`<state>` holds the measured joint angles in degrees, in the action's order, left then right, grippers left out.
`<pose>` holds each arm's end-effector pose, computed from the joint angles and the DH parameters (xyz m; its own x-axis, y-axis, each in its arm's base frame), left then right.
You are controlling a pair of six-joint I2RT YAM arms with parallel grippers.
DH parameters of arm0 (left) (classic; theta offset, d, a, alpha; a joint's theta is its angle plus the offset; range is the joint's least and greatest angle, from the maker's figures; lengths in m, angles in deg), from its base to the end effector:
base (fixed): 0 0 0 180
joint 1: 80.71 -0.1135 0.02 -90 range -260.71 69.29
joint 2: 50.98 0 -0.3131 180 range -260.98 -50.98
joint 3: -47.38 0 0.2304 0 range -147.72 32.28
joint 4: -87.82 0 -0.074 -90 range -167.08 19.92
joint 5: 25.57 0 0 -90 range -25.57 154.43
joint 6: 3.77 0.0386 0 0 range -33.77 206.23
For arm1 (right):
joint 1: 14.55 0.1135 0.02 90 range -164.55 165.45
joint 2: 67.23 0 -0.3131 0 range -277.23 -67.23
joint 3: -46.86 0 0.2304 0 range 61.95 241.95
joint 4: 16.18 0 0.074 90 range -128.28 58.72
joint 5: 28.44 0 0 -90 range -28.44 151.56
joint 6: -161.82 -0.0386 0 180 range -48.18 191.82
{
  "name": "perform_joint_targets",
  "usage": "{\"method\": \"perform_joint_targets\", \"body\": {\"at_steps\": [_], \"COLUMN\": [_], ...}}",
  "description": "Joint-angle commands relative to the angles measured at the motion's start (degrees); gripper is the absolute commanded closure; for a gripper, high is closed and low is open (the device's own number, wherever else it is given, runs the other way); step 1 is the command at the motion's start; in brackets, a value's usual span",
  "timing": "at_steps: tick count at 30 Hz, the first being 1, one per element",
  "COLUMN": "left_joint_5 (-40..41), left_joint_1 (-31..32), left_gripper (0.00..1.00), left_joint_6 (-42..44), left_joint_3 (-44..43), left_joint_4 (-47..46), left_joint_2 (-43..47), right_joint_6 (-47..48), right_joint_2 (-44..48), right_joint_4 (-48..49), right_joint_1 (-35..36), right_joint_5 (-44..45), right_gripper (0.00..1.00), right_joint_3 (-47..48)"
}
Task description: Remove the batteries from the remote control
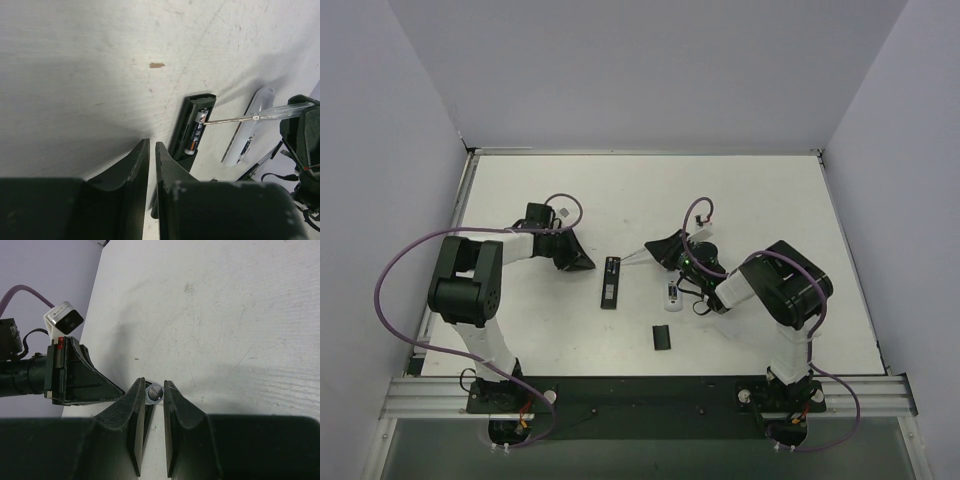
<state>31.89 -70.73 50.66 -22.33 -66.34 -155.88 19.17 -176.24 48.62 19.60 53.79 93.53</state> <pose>0.3317 -0.0794 0.1901 -0.9351 -0.3334 -0.1202 -0.1737 0.7268 -0.6645 0.2793 0.1958 0.2103 -0.5095 0.6062 -0.6107 -0.4335 0.4323 0.7907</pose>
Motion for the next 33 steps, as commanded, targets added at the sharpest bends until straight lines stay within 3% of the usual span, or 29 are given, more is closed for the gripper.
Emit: {"method": "perform_joint_targets", "body": {"at_steps": [1, 19, 33], "left_joint_5": [2.1, -1.9, -3.8], "left_joint_1": [-2.3, -2.3, -0.6], "left_gripper": [0.79, 0.79, 0.79], "left_joint_6": [1.9, 1.9, 1.2], "left_joint_3": [-3.0, -2.0, -1.2], "left_joint_4": [3.5, 1.5, -0.4], "left_joint_2": [3.1, -0.7, -1.0], "right_joint_6": [4.6, 9.7, 10.5], "right_joint_2": [2.1, 7.2, 8.6], "right_joint_4": [4.6, -4.2, -4.9], "right_joint_1": [1.0, 3.5, 4.3], "right_joint_5": [-1.1, 0.5, 3.4], "right_gripper": [1.00, 1.00, 1.00], "right_joint_3": [0.7, 3.4, 3.8]}}
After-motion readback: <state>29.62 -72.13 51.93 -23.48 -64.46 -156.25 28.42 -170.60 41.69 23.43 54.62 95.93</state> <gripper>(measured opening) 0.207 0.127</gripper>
